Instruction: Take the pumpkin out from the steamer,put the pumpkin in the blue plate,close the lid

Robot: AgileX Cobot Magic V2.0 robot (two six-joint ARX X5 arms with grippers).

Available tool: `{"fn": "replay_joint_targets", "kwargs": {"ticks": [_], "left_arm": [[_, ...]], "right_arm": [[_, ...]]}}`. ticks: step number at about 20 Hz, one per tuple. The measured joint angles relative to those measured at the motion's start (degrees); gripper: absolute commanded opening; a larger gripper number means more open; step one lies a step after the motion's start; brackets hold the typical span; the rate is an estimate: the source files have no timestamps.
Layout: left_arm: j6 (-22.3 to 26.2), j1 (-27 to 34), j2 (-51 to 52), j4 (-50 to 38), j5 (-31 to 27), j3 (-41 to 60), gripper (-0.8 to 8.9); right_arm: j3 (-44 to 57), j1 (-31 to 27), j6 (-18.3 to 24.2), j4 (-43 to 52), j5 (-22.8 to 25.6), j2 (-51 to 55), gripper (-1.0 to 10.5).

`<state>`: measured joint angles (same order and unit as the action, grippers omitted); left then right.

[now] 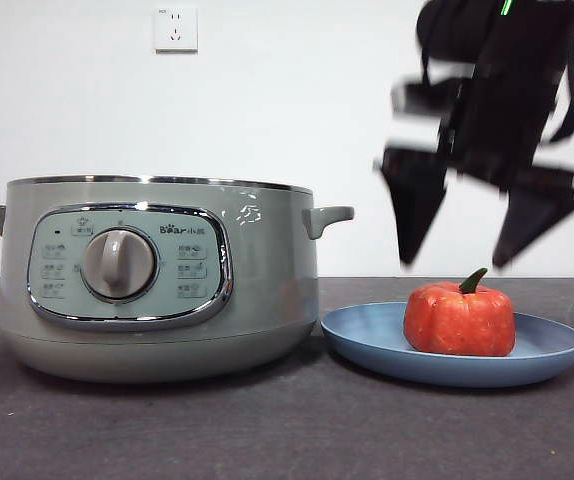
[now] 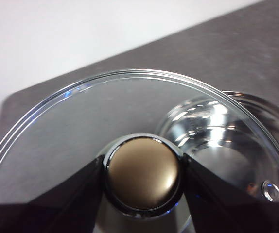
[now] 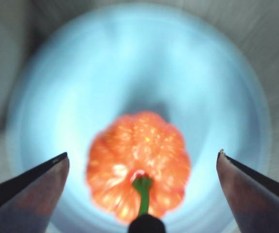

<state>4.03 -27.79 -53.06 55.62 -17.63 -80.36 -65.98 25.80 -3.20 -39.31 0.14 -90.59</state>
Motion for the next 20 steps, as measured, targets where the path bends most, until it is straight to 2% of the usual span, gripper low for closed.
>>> {"fn": "replay_joint_targets", "kwargs": {"ticks": [8, 13, 20], "left_arm": [[0.0, 0.0, -12.7, -9.3, 13.5, 0.0, -0.13], [-0.7, 0.0, -16.3, -13.8, 15.1, 0.3, -0.13], [-3.5, 0.0, -16.5, -20.3, 15.3, 7.4, -0.13]], "right_arm": [[0.0, -1.2, 0.0, -0.2, 0.0, 21.3, 5.0], [0.0, -3.8, 0.0, -1.8, 0.1, 27.9, 5.0], [0.0, -5.6, 0.0, -3.4, 0.1, 29.1, 5.0]]}}
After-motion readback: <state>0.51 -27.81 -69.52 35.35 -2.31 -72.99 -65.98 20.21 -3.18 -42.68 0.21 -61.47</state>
